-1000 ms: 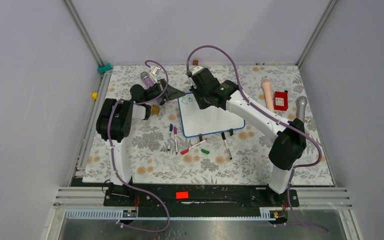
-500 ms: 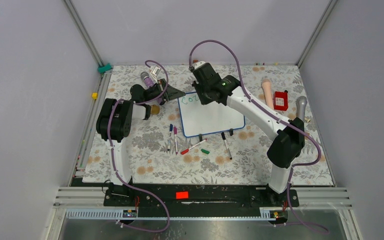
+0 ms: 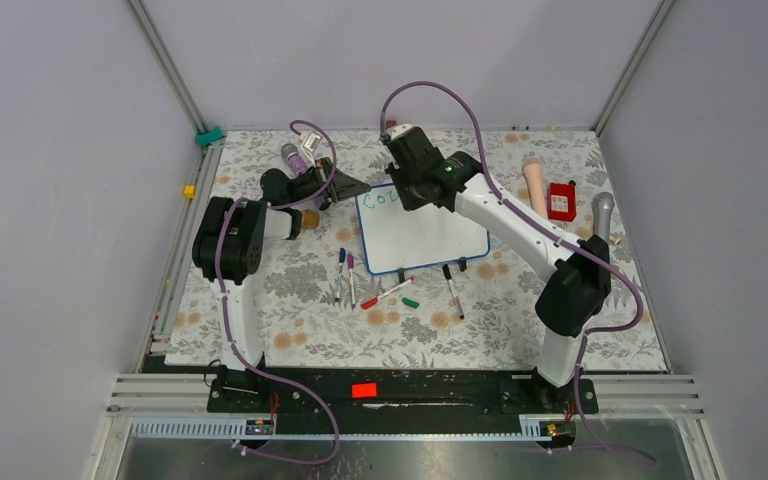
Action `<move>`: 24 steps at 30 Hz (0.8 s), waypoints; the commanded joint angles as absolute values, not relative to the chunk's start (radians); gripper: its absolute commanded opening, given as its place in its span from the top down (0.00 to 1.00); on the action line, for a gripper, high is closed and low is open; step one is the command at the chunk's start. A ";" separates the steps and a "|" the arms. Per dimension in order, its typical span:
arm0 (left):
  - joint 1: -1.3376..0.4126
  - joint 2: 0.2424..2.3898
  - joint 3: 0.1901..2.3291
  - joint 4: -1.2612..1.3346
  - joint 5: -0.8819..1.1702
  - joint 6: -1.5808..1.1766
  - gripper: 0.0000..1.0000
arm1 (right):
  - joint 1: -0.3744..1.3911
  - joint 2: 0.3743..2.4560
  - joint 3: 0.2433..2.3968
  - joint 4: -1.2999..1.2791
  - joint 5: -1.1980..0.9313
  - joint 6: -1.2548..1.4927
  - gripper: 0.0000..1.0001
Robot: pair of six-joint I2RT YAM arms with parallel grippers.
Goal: Write a sentence on the whiteboard
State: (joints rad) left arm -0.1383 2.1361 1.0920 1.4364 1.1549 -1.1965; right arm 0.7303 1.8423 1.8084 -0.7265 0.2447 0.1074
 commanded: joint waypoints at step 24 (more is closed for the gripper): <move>-0.172 2.115 1.083 1.485 1.263 -1.189 1.00 | 0.680 1.713 1.717 -0.654 0.229 0.149 1.00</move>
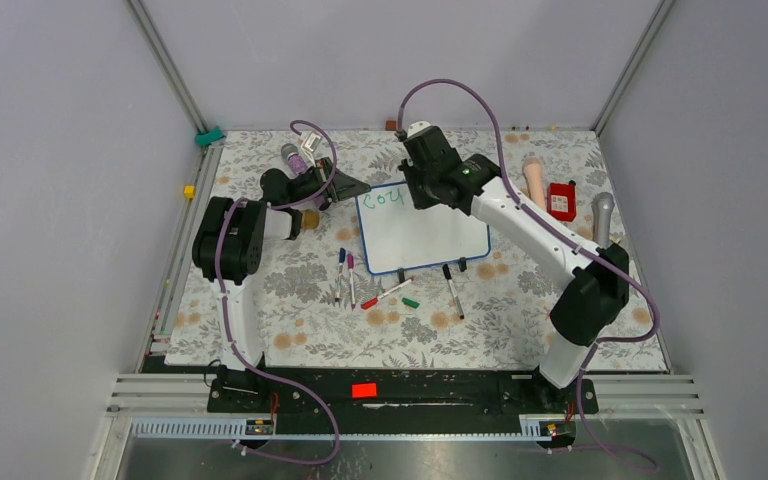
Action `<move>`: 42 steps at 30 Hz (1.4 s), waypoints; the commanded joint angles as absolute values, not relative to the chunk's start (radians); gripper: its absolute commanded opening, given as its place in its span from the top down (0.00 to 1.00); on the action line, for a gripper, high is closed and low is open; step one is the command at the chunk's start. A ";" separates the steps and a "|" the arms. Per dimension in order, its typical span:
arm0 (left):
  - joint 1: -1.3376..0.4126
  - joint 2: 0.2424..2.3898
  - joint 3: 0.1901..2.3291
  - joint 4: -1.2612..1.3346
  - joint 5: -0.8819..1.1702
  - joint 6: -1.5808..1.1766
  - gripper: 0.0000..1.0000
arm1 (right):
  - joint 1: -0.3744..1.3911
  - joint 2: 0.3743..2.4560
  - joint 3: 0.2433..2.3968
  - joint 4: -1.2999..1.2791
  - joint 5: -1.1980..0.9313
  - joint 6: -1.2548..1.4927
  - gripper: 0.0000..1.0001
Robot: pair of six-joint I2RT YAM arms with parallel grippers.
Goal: Write a sentence on the whiteboard
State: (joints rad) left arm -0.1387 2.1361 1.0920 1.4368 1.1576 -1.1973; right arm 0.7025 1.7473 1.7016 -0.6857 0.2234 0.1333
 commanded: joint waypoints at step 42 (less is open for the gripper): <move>-0.172 2.117 1.086 1.484 1.264 -1.190 1.00 | 0.669 1.777 1.700 -0.677 0.182 0.167 1.00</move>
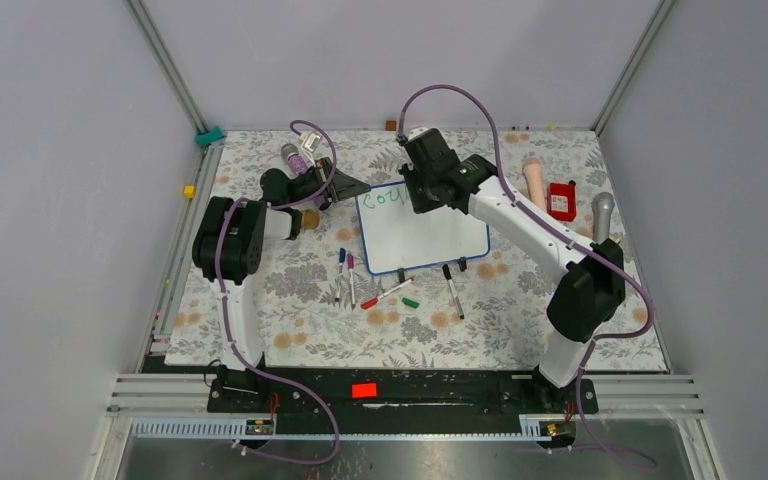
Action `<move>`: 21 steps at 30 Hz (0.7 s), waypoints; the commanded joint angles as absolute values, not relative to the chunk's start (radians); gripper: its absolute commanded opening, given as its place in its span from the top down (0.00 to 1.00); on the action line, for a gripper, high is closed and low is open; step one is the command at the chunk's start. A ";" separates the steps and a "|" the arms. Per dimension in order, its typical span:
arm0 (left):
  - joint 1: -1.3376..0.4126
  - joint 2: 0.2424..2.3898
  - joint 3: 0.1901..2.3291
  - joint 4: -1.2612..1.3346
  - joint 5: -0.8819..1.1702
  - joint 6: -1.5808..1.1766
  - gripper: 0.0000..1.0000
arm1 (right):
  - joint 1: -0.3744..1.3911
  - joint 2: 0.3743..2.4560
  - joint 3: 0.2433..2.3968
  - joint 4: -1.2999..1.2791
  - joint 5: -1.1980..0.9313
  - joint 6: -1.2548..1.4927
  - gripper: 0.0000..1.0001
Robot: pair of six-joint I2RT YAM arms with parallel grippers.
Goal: Write a sentence on the whiteboard
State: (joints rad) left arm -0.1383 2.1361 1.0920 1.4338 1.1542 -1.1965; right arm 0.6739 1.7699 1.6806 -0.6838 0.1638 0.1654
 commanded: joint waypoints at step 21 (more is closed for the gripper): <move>-0.171 2.113 1.085 1.484 1.266 -1.187 1.00 | 0.626 1.814 1.794 -0.687 0.219 0.158 1.00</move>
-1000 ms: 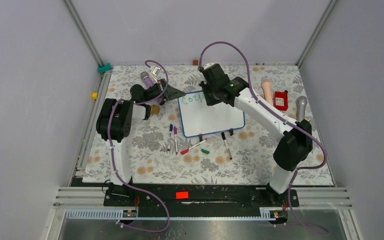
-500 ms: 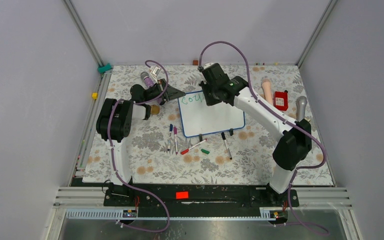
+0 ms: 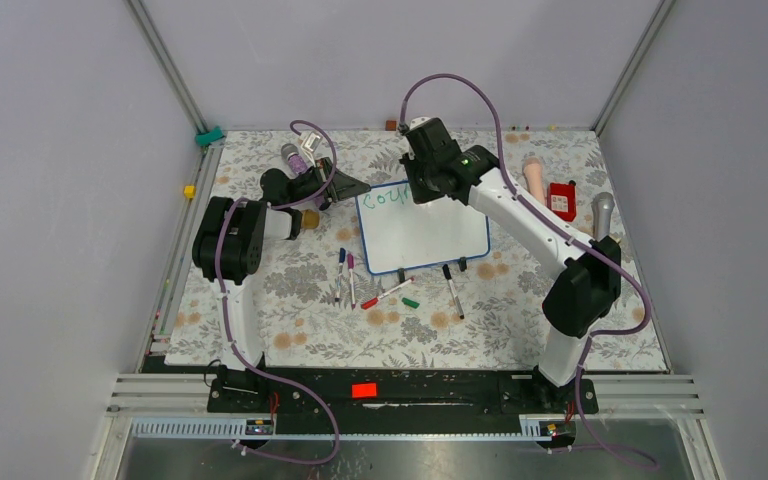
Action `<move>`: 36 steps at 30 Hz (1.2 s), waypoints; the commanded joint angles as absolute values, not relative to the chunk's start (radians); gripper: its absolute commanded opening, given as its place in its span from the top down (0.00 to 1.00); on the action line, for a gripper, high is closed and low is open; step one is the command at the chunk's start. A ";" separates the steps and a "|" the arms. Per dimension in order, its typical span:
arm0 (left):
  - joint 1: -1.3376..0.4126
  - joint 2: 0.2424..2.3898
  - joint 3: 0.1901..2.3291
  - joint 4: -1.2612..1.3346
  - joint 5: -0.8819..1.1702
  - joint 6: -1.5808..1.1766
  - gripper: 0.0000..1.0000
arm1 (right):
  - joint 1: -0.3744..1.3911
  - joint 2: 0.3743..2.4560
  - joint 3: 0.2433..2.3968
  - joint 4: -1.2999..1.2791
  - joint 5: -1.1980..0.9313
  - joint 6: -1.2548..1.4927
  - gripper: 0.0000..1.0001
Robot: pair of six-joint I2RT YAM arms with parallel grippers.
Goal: Write a sentence on the whiteboard
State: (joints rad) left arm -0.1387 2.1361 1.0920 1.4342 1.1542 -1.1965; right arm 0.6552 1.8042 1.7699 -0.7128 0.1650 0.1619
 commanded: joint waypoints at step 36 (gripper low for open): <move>-0.173 2.115 1.092 1.484 1.266 -1.190 1.00 | 0.574 1.630 1.602 -0.610 0.091 0.188 1.00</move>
